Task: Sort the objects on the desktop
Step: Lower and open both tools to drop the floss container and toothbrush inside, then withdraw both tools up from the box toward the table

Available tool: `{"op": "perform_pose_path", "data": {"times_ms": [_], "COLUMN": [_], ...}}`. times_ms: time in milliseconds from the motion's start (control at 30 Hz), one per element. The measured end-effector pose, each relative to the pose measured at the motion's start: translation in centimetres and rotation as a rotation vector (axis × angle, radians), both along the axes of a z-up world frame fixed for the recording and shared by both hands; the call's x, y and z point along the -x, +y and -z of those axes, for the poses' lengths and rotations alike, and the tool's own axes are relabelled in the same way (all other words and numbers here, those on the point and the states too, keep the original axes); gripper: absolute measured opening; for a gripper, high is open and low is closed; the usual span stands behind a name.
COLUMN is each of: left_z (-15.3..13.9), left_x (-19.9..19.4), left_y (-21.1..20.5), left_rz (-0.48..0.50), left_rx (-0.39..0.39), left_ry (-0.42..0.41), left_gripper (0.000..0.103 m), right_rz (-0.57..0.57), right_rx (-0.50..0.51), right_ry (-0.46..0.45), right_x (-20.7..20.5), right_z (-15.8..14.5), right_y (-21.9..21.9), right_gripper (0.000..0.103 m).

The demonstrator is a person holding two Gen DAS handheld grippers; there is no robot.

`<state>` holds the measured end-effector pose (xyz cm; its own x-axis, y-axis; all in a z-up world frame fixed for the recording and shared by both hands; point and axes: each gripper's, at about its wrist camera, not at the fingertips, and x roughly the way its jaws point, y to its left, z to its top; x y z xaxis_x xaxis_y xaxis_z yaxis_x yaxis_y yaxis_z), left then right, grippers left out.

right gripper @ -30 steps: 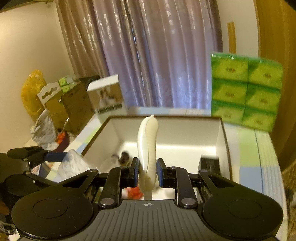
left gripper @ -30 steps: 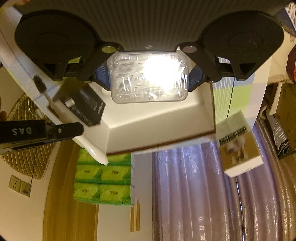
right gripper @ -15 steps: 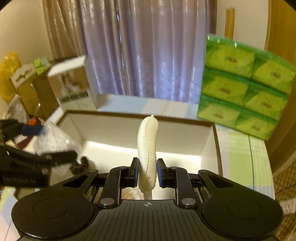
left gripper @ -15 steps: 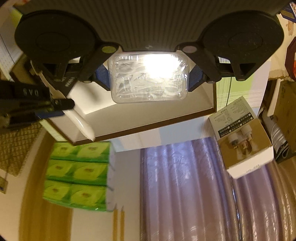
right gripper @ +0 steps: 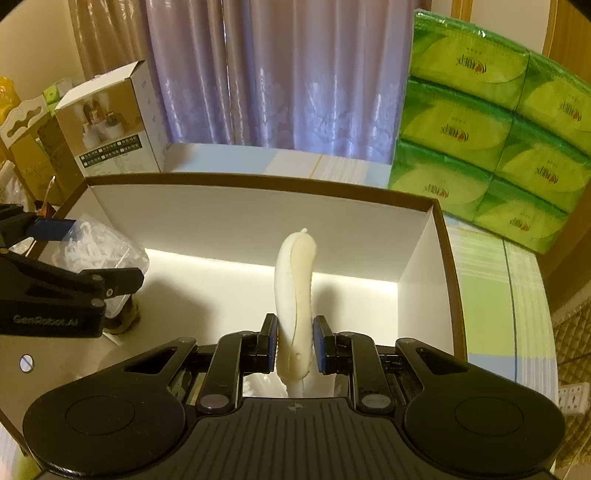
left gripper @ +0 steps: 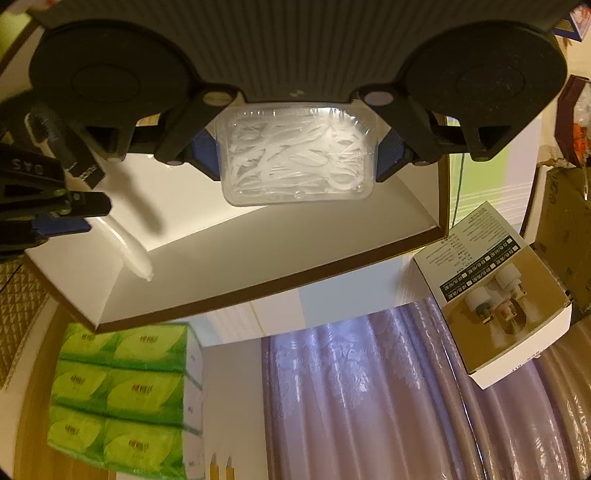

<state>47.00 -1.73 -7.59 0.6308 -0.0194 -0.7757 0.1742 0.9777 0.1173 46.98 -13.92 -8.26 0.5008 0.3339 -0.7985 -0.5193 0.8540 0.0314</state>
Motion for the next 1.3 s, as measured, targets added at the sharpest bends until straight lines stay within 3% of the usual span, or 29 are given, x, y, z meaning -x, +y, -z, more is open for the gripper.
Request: {"op": "perform_pose_path", "data": {"times_ms": [233, 367, 900, 967, 1033, 1100, 1300], "left_z": [0.2, -0.6, -2.7, -3.0, -3.3, -3.7, -5.0], "left_x": [-0.4, -0.4, 1.6, 1.9, 2.4, 2.8, 4.3], "left_y": [0.0, -0.2, 1.0, 1.2, 1.3, 1.5, 1.9], "left_rz": [-0.014, -0.012, -0.029, -0.033, -0.036, -0.039, -0.048], "left_rx": [-0.009, -0.008, -0.001, 0.001, 0.001, 0.004, 0.013], "left_ry": [0.001, -0.020, -0.069, -0.076, -0.083, -0.090, -0.113], "left_gripper": [0.084, 0.088, 0.088, 0.088, 0.088, 0.088, 0.089], "right_rz": [0.001, 0.003, -0.003, -0.004, -0.002, 0.002, 0.009], "right_rx": [0.004, 0.000, 0.003, -0.001, -0.004, -0.009, -0.035], "right_ry": [-0.002, -0.001, -0.048, -0.054, -0.068, -0.085, -0.106], "right_x": [-0.1, -0.1, 1.1, 1.3, 1.6, 2.0, 3.3], "right_z": [0.1, 0.0, -1.4, -1.7, -2.1, -2.5, -3.7], "right_y": [-0.1, -0.1, 0.0, 0.0, 0.0, -0.1, -0.7], "right_gripper": [0.017, 0.017, 0.018, 0.023, 0.040, 0.050, 0.063]}}
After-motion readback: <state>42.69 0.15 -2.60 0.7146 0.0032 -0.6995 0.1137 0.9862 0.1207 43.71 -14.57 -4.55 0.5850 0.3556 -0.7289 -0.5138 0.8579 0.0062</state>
